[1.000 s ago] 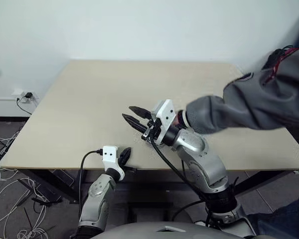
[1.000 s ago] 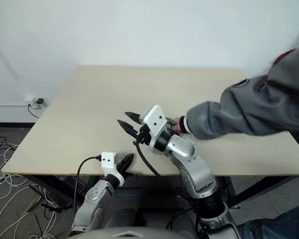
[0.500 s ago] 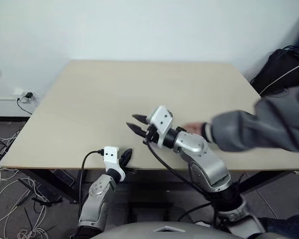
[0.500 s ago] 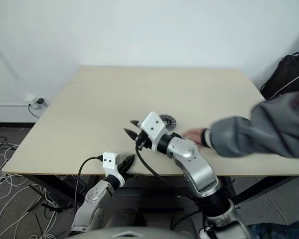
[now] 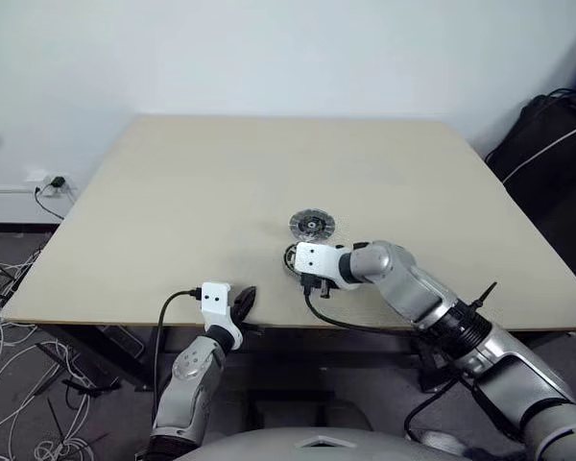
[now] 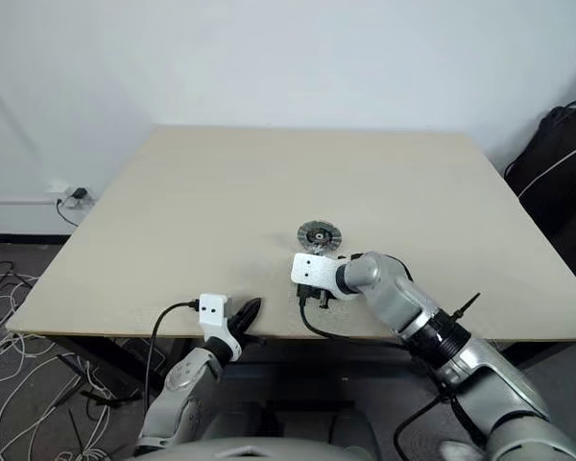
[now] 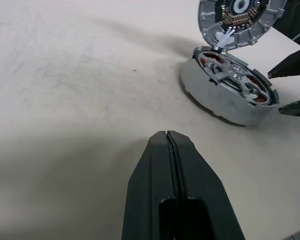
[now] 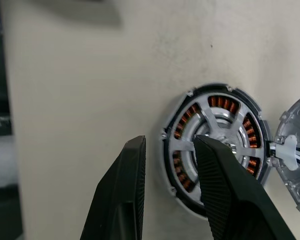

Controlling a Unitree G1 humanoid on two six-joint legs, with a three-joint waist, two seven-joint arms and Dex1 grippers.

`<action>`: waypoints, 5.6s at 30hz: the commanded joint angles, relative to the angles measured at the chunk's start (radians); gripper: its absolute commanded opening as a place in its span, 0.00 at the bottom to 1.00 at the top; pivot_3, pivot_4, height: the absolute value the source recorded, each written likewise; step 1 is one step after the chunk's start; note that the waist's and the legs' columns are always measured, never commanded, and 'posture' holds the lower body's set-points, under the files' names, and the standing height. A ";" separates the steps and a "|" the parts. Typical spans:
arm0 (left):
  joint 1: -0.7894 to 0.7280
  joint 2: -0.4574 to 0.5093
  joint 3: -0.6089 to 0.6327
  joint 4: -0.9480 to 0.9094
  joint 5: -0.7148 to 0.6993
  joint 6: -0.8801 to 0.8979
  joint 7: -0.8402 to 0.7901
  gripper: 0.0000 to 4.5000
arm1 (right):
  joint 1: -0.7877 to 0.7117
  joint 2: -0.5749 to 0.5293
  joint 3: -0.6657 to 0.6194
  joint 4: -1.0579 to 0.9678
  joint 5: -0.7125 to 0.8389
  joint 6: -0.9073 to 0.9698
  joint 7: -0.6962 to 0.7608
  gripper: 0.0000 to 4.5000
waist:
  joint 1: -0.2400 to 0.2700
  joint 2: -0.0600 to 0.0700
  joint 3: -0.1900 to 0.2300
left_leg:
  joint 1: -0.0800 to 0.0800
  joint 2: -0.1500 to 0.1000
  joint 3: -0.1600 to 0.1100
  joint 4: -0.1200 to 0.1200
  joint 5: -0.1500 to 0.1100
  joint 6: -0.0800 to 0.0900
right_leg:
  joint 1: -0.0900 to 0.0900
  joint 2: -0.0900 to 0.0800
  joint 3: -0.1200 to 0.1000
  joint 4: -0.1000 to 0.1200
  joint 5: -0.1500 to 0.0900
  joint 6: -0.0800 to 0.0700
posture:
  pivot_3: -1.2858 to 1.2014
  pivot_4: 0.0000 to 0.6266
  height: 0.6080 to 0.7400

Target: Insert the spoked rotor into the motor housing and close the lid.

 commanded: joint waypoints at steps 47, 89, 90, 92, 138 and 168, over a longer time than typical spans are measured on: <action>0.004 -0.001 -0.052 -0.023 0.005 -0.055 -0.014 0.00 | 0.149 0.165 -0.266 -0.370 0.147 0.686 -0.099 0.01 | 0.018 0.001 -0.001 | -0.002 0.000 0.000 0.000 0.000 0.000 | -0.003 -0.006 0.000 0.001 0.001 0.001 | 0.52 0.00 1.00; -0.005 -0.009 -0.011 0.031 -0.002 -0.091 -0.005 0.00 | -0.014 0.037 0.025 0.055 -0.147 -0.018 0.097 0.39 | 0.007 0.001 -0.001 | -0.001 0.000 0.000 0.002 0.000 0.000 | -0.002 0.000 0.000 0.001 0.001 0.001 | 0.52 0.00 1.00; -0.005 -0.009 -0.010 0.032 -0.002 -0.092 -0.005 0.00 | -0.013 0.040 0.020 0.057 -0.150 -0.017 0.098 0.32 | 0.007 0.001 -0.001 | -0.001 0.000 0.000 0.002 0.000 0.000 | -0.001 0.000 0.000 0.001 0.001 0.001 | 0.52 0.00 1.00; -0.005 -0.010 -0.009 0.035 -0.001 -0.095 -0.005 0.00 | -0.011 0.043 0.014 0.060 -0.152 -0.016 0.100 0.18 | 0.006 0.001 -0.001 | 0.000 0.001 0.000 0.002 0.000 0.000 | 0.000 0.000 0.000 0.002 0.001 0.001 | 0.52 0.00 1.00; 0.011 -0.026 -0.007 0.047 0.002 -0.113 -0.011 0.00 | 0.004 0.578 -0.512 -0.070 0.190 0.875 -0.490 0.01 | -0.017 0.003 0.000 | -0.003 0.000 0.001 -0.003 0.000 -0.001 | -0.007 0.000 0.001 0.001 0.002 0.000 | 0.52 0.00 1.00; 0.006 0.015 -0.024 -0.030 0.036 -0.088 0.002 0.00 | 0.088 0.335 -0.534 -0.297 0.050 0.137 -0.707 0.01 | -0.022 0.003 0.000 | -0.002 0.000 0.001 -0.004 0.001 -0.002 | -0.006 0.002 0.002 0.000 0.002 0.000 | 0.52 0.00 1.00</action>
